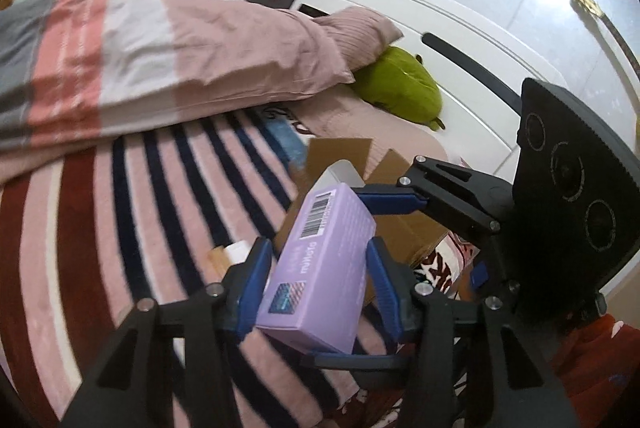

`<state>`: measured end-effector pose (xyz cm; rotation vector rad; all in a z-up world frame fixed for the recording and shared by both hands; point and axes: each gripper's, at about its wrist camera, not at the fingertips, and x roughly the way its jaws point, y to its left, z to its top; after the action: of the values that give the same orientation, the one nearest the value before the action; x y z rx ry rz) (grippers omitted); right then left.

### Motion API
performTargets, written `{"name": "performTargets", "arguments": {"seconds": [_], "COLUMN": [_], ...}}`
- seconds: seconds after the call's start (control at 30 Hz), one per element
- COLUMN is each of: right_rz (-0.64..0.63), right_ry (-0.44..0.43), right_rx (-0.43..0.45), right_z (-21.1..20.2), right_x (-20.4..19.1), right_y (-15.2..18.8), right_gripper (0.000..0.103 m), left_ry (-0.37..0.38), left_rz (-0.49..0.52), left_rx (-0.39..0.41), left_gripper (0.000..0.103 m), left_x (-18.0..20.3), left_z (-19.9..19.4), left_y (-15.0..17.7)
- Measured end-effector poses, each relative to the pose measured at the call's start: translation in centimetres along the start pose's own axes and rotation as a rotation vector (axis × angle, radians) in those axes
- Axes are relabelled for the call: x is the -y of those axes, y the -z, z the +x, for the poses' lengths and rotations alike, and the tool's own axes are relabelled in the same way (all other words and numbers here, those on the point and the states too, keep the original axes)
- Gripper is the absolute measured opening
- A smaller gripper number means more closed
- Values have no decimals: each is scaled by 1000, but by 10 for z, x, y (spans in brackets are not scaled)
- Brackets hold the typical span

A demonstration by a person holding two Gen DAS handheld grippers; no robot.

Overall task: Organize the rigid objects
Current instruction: 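Carry the lilac box into the cardboard box and open the right gripper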

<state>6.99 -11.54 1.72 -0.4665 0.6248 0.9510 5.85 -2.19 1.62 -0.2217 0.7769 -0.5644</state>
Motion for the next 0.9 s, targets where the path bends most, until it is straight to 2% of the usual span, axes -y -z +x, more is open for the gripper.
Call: {"name": "performTargets", "arguments": {"seconds": [0.27,0.47,0.5,0.6,0.77,0.9], "right_rz": [142,204,203,202,157,210], "right_ry": [54,84,88,117,152,79], "right_rx": [-51,-86,-87,-133,-168,-117], "right_z": [-38,-47,-48,-41,-38,-47], "right_x": [77,112,114,118,114,110], "right_y": [38,60,62,68,71,66], "right_gripper": [85,86,87,101,102,102], "left_ry": [80,111,107,46,2,-41], "left_rz": [55,65,66,93,94,90], "left_rx": [-81,-148,-151,-149,-135,-99], "left_gripper": [46,46,49,78,78,78], "left_x": [50,70,71,75,67,57], "left_z": [71,116,118,121,109,86], "left_y": [-36,-52,-53,-55,-55,-54]}}
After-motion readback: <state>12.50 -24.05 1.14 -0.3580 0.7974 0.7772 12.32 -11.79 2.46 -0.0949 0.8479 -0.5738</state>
